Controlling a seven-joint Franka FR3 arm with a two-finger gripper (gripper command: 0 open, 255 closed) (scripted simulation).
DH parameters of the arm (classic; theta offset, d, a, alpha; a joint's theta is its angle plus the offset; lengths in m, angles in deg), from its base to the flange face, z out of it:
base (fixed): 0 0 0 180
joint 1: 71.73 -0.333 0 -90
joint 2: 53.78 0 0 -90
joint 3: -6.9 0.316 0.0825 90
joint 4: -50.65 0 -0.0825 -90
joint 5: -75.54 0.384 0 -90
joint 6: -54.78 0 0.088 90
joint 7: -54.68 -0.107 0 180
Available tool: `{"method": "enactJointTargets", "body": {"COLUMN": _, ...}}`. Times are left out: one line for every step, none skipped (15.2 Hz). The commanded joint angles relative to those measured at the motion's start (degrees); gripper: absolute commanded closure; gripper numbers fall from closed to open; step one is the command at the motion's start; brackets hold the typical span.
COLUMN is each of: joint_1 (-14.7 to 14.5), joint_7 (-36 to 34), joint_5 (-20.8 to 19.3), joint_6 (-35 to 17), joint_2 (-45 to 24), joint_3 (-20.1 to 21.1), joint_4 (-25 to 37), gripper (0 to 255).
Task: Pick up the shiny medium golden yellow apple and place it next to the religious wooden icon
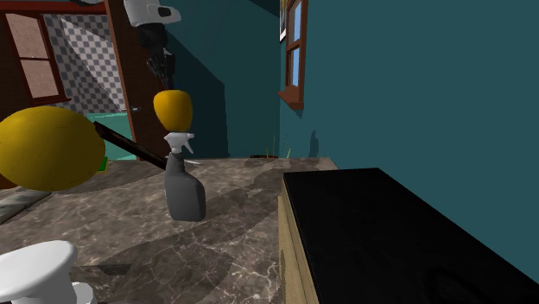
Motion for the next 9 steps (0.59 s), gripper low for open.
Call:
{"method": "enactJointTargets", "body": {"joint_1": 0.1, "joint_7": -0.2, "joint_5": 0.0, "joint_6": -1.8, "joint_2": 0.6, "joint_3": 0.0, "joint_4": -2.4, "gripper": 255}}
{"method": "enactJointTargets", "body": {"joint_1": 0.1, "joint_7": -0.3, "joint_5": 0.0, "joint_6": -2.6, "joint_2": 0.8, "joint_3": 0.0, "joint_4": -3.4, "gripper": 255}}
{"method": "enactJointTargets", "body": {"joint_1": 0.1, "joint_7": -0.5, "joint_5": 0.0, "joint_6": -3.5, "joint_2": 1.0, "joint_3": 0.0, "joint_4": -4.4, "gripper": 255}}
{"method": "enactJointTargets", "body": {"joint_1": 0.2, "joint_7": -0.6, "joint_5": 0.0, "joint_6": -4.3, "joint_2": 1.1, "joint_3": -0.1, "joint_4": -5.3, "gripper": 255}}
{"method": "enactJointTargets", "body": {"joint_1": 0.2, "joint_7": -0.7, "joint_5": 0.0, "joint_6": -5.1, "joint_2": 1.2, "joint_3": -0.1, "joint_4": -6.3, "gripper": 255}}
{"method": "enactJointTargets", "body": {"joint_1": 0.2, "joint_7": -0.8, "joint_5": 0.0, "joint_6": -5.9, "joint_2": 1.3, "joint_3": -0.1, "joint_4": -7.2, "gripper": 255}}
{"method": "enactJointTargets", "body": {"joint_1": 0.2, "joint_7": -1.0, "joint_5": 0.0, "joint_6": -6.7, "joint_2": 1.4, "joint_3": -0.1, "joint_4": -8.1, "gripper": 255}}
{"method": "enactJointTargets", "body": {"joint_1": 0.2, "joint_7": -1.1, "joint_5": -0.1, "joint_6": -7.4, "joint_2": 1.5, "joint_3": -0.1, "joint_4": -8.9, "gripper": 255}}
{"method": "enactJointTargets", "body": {"joint_1": 0.3, "joint_7": -1.2, "joint_5": -0.1, "joint_6": -8.2, "joint_2": 1.5, "joint_3": -0.1, "joint_4": -9.8, "gripper": 255}}
